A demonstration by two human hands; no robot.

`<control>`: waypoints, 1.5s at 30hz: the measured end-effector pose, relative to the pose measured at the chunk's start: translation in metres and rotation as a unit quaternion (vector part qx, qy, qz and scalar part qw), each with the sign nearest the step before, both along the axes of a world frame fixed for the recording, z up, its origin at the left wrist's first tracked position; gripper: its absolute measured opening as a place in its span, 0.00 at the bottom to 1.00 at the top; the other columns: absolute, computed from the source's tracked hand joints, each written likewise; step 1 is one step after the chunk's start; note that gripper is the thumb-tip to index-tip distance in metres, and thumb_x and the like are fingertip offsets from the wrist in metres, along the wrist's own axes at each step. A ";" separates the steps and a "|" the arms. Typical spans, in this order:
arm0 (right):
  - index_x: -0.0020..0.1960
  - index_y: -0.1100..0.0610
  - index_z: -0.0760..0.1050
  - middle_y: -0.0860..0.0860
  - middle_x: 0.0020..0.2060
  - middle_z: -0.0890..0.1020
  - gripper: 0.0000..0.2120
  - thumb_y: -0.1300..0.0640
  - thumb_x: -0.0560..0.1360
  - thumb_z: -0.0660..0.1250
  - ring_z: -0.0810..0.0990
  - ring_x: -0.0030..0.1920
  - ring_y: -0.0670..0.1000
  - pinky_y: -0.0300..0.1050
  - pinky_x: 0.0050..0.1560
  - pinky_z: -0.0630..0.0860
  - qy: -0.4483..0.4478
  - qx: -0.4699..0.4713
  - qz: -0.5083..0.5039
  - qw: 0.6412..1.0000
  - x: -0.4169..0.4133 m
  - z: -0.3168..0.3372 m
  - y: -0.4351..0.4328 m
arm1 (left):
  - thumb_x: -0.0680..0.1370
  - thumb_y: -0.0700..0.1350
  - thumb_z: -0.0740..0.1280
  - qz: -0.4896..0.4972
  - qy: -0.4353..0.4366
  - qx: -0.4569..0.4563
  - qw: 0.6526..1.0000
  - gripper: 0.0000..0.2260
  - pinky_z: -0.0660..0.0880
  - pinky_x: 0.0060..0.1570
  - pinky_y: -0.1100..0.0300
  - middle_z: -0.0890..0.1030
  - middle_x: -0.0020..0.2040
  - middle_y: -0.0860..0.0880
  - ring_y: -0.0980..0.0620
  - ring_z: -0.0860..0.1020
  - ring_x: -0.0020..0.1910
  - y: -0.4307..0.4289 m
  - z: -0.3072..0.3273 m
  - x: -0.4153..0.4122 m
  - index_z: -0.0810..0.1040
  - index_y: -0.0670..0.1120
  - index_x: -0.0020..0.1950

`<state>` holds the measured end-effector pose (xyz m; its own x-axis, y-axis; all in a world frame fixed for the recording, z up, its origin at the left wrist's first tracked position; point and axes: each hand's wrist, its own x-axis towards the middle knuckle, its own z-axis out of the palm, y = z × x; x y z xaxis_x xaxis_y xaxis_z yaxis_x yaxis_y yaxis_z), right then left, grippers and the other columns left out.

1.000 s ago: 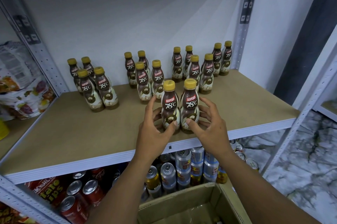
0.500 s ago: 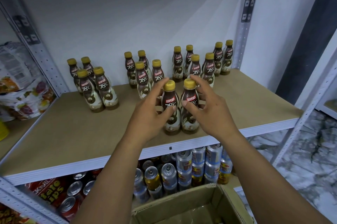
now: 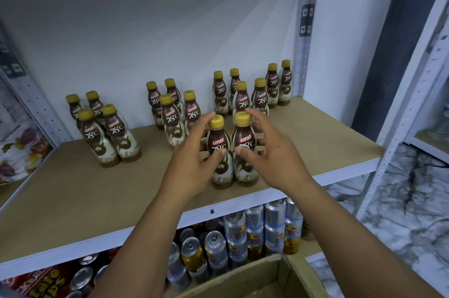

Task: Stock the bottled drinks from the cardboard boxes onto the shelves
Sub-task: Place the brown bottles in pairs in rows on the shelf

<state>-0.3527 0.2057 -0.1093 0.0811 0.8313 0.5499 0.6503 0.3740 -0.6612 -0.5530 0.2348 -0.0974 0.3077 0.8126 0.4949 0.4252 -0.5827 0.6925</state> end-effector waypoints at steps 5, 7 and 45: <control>0.78 0.40 0.60 0.40 0.60 0.75 0.37 0.49 0.75 0.76 0.79 0.60 0.48 0.53 0.58 0.80 0.004 -0.008 -0.027 1.000 0.036 0.002 0.004 | 0.79 0.48 0.73 -0.025 0.005 -0.007 1.000 0.32 0.74 0.55 0.71 0.71 0.60 0.75 0.69 0.76 0.61 0.015 -0.001 0.037 0.62 0.70 0.75; 0.78 0.40 0.60 0.41 0.60 0.74 0.37 0.49 0.75 0.76 0.79 0.60 0.48 0.53 0.58 0.80 0.005 -0.013 -0.036 0.999 0.053 0.003 0.007 | 0.80 0.48 0.73 -0.034 0.010 -0.011 0.999 0.32 0.76 0.56 0.64 0.72 0.59 0.74 0.68 0.77 0.58 0.023 0.000 0.056 0.60 0.70 0.76; 0.78 0.40 0.55 0.54 0.70 0.74 0.34 0.54 0.80 0.70 0.82 0.49 0.52 0.37 0.42 0.75 -0.051 -0.076 -0.138 0.986 0.266 0.016 0.156 | 0.81 0.44 0.70 -0.036 0.031 0.049 0.998 0.34 0.74 0.68 0.43 0.72 0.75 0.49 0.45 0.74 0.70 0.181 -0.008 0.296 0.56 0.57 0.82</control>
<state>-0.0871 0.3613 -0.0936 0.2673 0.8585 0.4376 0.7791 0.0746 -0.6224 -0.2575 0.4158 -0.1055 0.3952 0.7362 0.5494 0.4205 -0.6768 0.6043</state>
